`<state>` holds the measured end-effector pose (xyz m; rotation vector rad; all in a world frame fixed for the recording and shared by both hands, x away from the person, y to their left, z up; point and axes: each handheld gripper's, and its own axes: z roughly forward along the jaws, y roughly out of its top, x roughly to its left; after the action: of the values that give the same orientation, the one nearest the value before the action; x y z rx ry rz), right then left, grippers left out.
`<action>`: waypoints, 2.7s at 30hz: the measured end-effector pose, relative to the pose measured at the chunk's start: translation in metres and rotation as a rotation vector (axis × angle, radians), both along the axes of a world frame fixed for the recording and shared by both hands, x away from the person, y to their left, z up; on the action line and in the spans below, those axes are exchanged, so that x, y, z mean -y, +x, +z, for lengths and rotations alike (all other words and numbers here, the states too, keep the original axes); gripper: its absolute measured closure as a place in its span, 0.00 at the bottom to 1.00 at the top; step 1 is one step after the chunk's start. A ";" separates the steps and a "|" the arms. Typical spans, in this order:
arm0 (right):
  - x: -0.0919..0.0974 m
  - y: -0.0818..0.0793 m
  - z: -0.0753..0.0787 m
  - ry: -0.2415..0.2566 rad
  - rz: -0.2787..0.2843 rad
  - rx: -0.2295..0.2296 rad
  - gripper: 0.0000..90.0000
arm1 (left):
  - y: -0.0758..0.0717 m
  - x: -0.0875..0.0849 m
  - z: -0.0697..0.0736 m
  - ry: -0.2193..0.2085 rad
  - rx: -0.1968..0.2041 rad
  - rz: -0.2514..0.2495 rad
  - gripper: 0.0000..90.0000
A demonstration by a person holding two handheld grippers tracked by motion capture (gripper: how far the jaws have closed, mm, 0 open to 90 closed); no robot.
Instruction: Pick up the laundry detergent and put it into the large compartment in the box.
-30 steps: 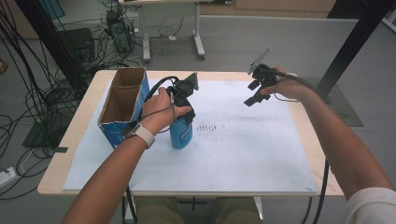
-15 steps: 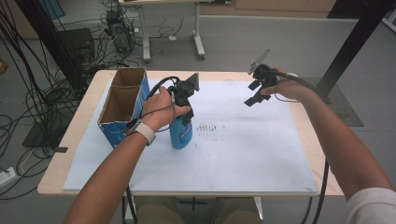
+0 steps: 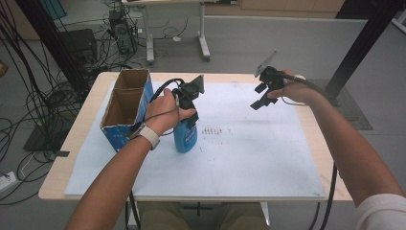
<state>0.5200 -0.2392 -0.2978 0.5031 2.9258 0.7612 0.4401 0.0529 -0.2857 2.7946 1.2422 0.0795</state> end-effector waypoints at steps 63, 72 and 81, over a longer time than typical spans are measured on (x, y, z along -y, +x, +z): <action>-0.001 -0.002 0.003 0.010 -0.004 0.010 0.14 | -0.003 0.001 0.000 0.001 0.015 -0.002 0.42; -0.003 -0.002 0.005 0.011 -0.002 0.013 0.14 | -0.003 0.001 0.000 0.001 0.014 -0.003 0.42; -0.003 -0.002 0.005 0.012 -0.003 0.012 0.14 | -0.003 0.000 0.000 0.000 0.014 -0.002 0.42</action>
<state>0.5177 -0.2357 -0.2928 0.5019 2.9106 0.7787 0.4371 0.0525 -0.2859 2.7905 1.2364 0.0993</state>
